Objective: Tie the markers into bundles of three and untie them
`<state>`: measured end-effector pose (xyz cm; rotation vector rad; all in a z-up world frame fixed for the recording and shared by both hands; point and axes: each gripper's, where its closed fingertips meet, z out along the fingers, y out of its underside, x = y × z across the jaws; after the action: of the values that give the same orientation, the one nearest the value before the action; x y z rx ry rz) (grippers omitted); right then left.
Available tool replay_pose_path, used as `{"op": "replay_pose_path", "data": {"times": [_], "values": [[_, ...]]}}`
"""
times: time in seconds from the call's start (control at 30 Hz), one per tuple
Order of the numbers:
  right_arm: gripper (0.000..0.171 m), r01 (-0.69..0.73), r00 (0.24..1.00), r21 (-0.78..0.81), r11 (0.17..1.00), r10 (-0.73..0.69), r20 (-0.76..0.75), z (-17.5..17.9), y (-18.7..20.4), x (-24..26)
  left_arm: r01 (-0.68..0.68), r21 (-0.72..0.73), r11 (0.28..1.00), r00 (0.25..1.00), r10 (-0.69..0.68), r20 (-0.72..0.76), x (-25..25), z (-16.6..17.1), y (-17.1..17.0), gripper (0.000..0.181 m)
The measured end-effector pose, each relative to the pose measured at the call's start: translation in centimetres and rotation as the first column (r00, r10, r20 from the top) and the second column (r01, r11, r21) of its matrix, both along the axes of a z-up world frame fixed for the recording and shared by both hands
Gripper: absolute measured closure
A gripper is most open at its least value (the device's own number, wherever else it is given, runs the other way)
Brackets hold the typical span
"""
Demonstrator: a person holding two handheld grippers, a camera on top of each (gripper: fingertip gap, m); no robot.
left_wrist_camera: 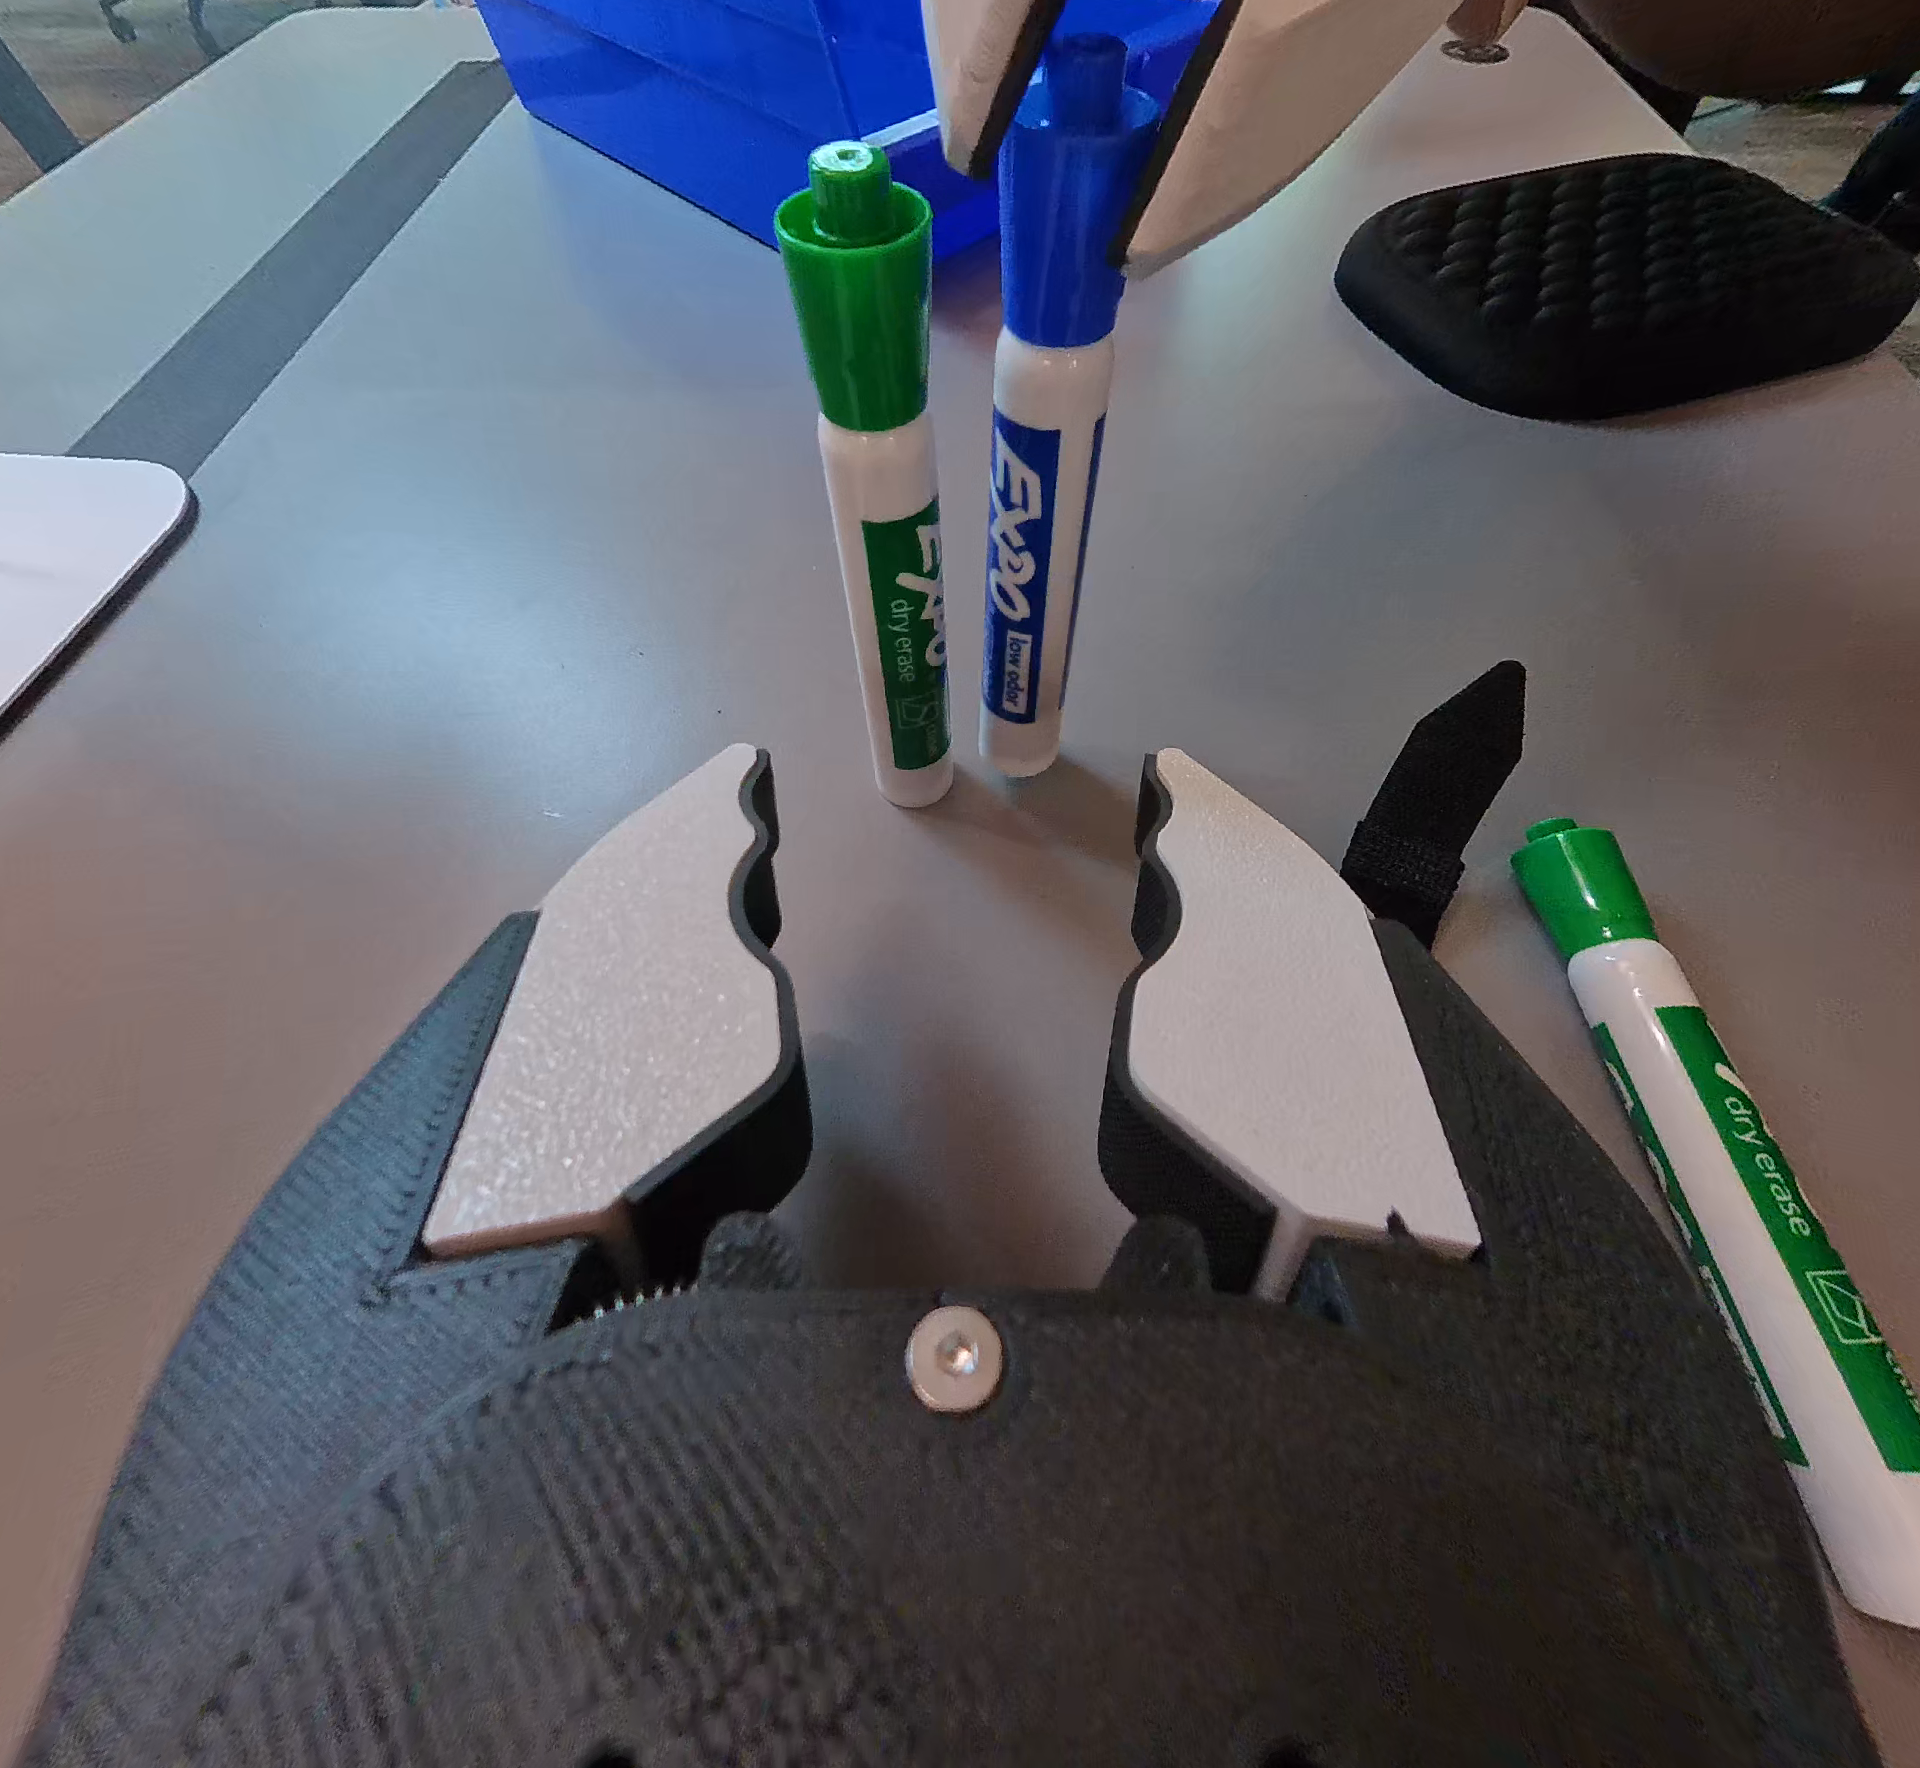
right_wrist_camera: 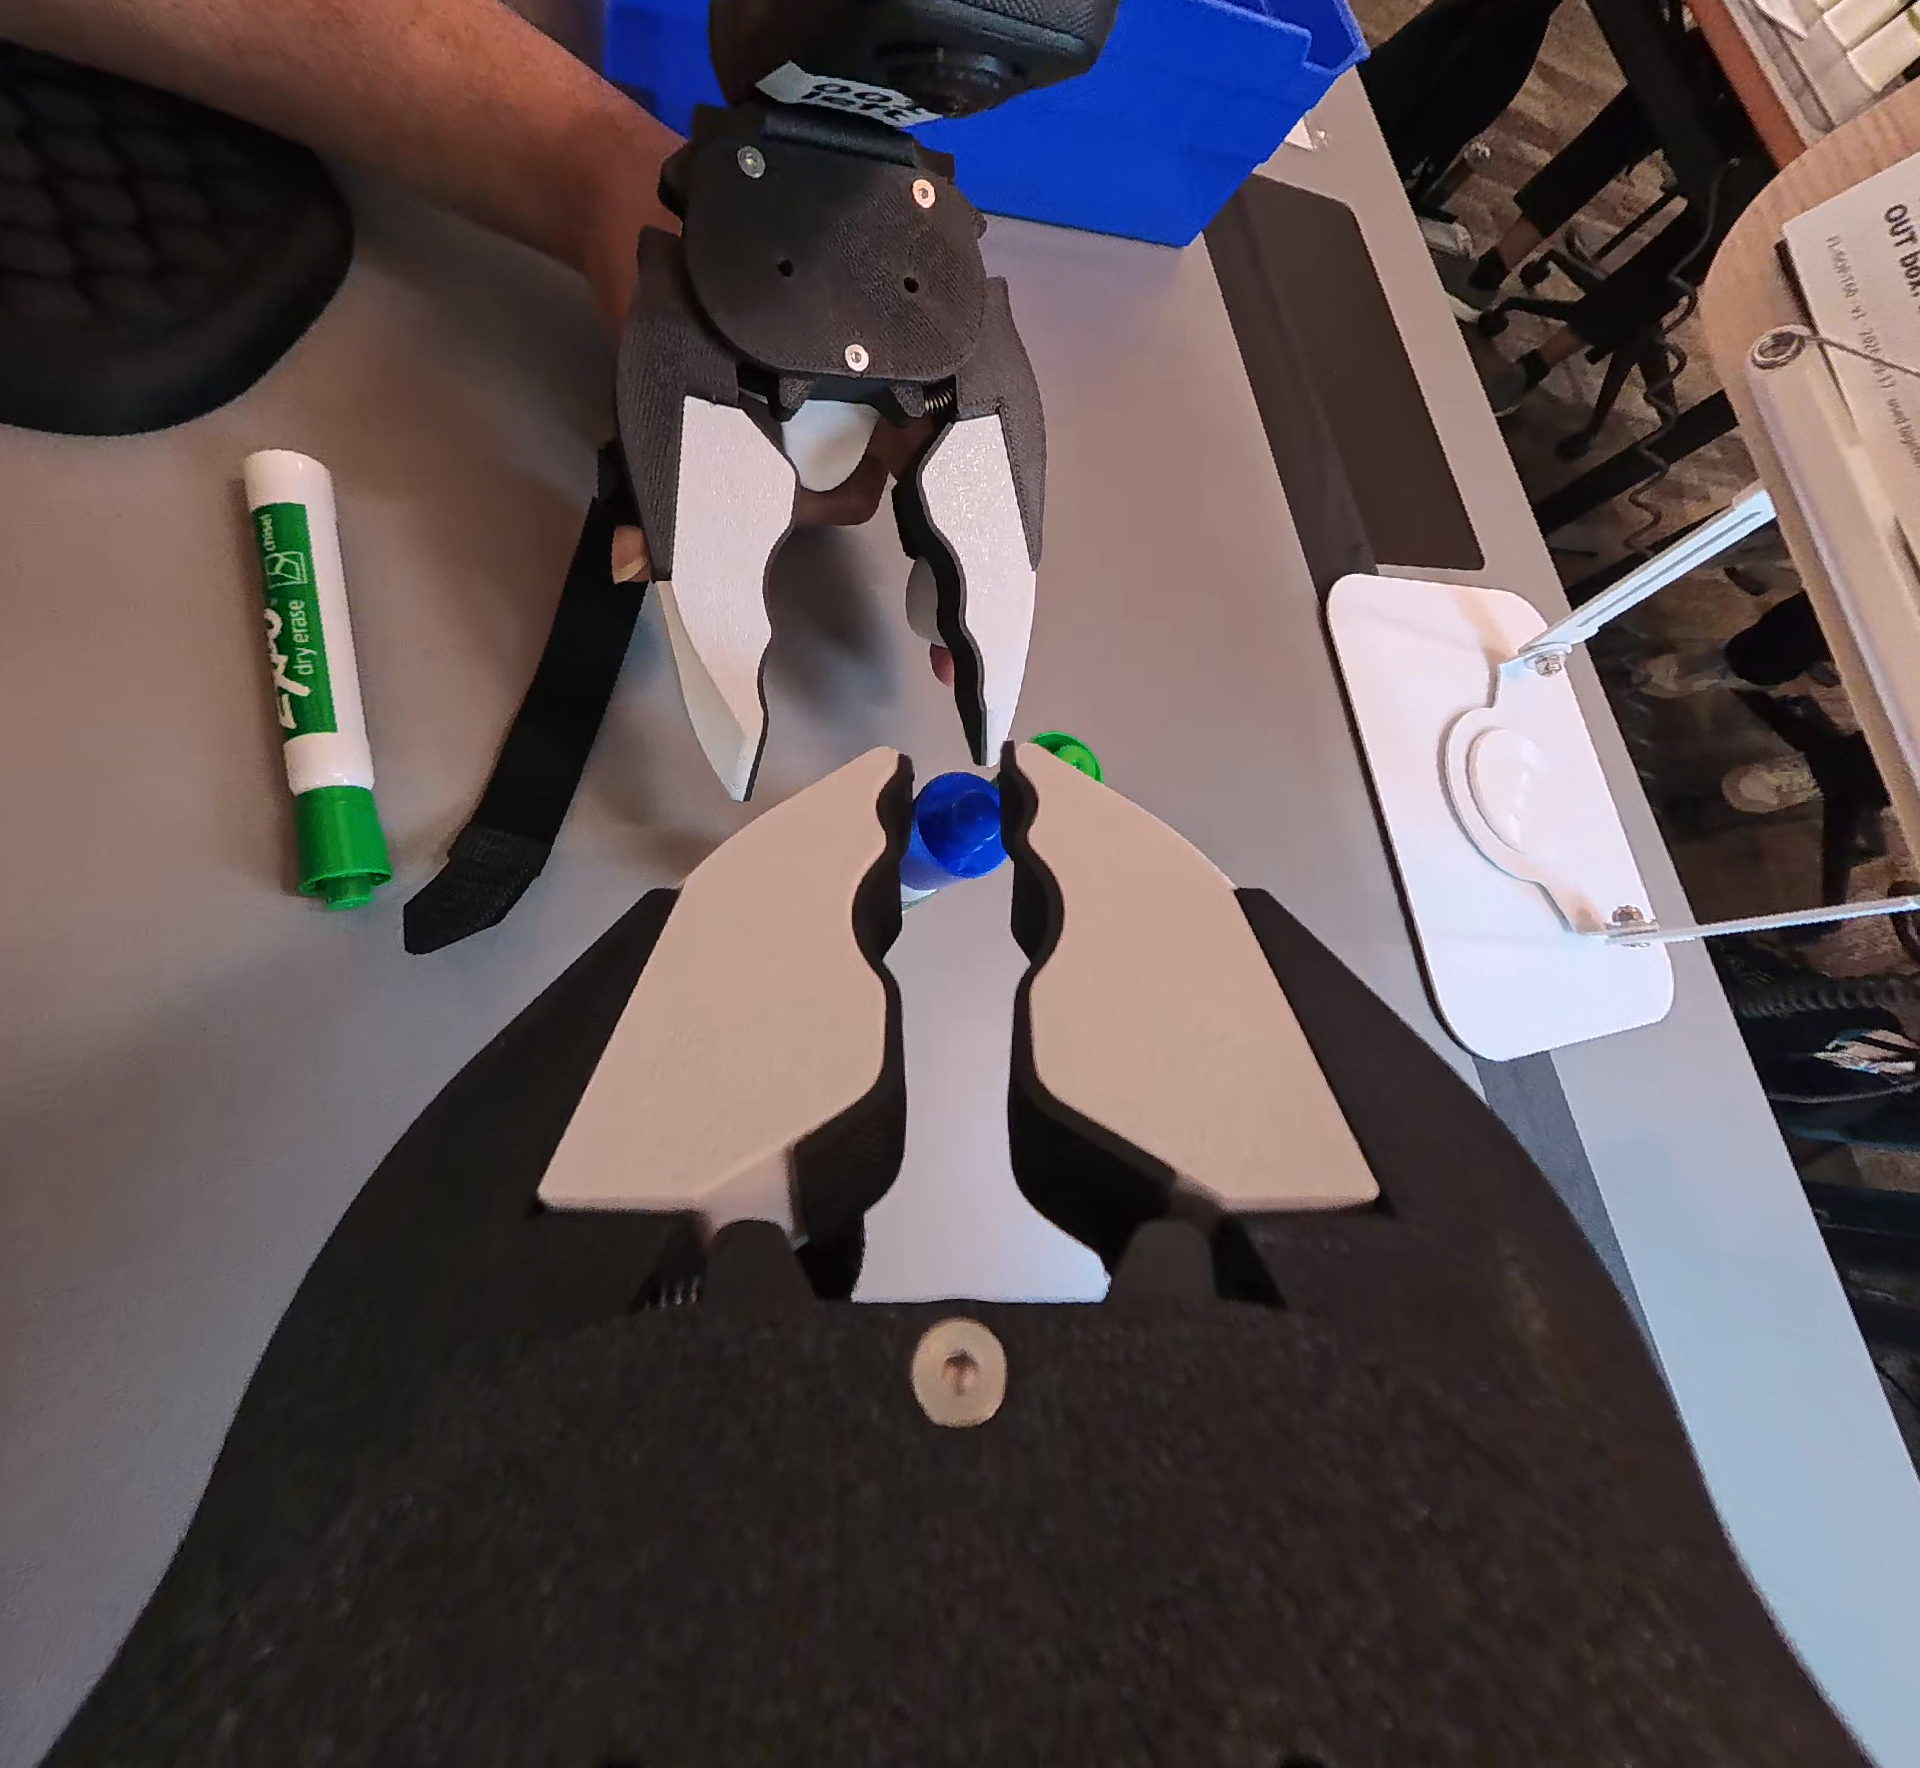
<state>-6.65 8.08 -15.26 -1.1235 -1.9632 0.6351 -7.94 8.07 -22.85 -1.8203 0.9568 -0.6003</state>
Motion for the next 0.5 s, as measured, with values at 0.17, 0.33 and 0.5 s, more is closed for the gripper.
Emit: {"op": "replay_pose_path", "data": {"times": [0.17, 0.33, 0.5], "values": [[0.155, 0.002, 1.000, 0.002, 1.000, -0.002, 0.000, -0.42, 0.08, -0.18, 0.000, -0.003, 1.000, 1.000, 0.000, -0.002, 0.00, -0.05, 0.00, 0.114], [0.153, 0.002, 1.000, 0.002, 1.000, -0.002, -0.014, -0.39, 0.12, -0.26, -0.001, -0.004, 1.000, 1.000, 0.001, -0.003, -0.01, -0.07, 0.02, 0.115], [0.152, 0.001, 1.000, 0.003, 1.000, -0.001, -0.028, -0.09, 0.10, -0.23, -0.008, -0.005, 1.000, 1.000, 0.008, -0.004, -0.05, -0.09, 0.10, 0.115]]}}
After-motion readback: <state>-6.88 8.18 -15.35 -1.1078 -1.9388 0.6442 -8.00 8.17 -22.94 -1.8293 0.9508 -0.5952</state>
